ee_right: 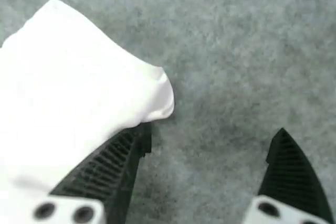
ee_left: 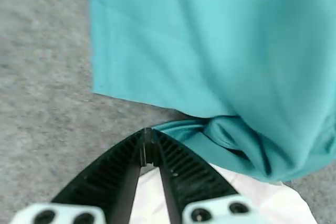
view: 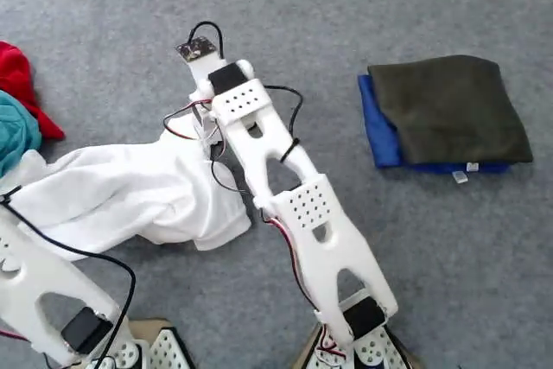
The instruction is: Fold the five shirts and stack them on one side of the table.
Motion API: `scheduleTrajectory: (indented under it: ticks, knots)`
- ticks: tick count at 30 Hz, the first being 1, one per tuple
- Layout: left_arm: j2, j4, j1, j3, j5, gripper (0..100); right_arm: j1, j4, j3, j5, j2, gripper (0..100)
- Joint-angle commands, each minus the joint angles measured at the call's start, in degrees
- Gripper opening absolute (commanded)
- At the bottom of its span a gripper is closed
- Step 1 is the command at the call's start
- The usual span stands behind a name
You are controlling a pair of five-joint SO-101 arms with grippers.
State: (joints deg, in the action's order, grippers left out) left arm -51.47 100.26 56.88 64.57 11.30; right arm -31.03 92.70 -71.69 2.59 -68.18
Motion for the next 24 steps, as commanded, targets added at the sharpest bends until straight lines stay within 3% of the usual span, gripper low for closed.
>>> scheduleTrajectory:
  ticks: [1, 8, 13, 15, 24]
  knots:
    - [3.4, 0.0, 1.7, 4.4, 0.1, 3, -0.8, -1.1, -8.9, 0.4, -2.1, 35.3]
    - [-2.3, 0.0, -1.8, 4.6, 3.3, 3, -6.9, -4.1, -13.7, 0.0, -8.4, 31.9]
    - [-4.2, 0.0, -3.6, 4.6, 3.3, 3, -7.6, -4.5, -16.0, -2.0, -8.7, 6.9]
    - [-4.2, 0.0, -4.1, 4.6, 3.3, 3, -6.9, -4.0, -17.0, -5.0, -8.7, 1.2]
    - [-8.0, -3.2, -4.4, 4.6, 3.3, 3, 0.7, 8.6, -23.2, -6.0, -6.7, 2.1]
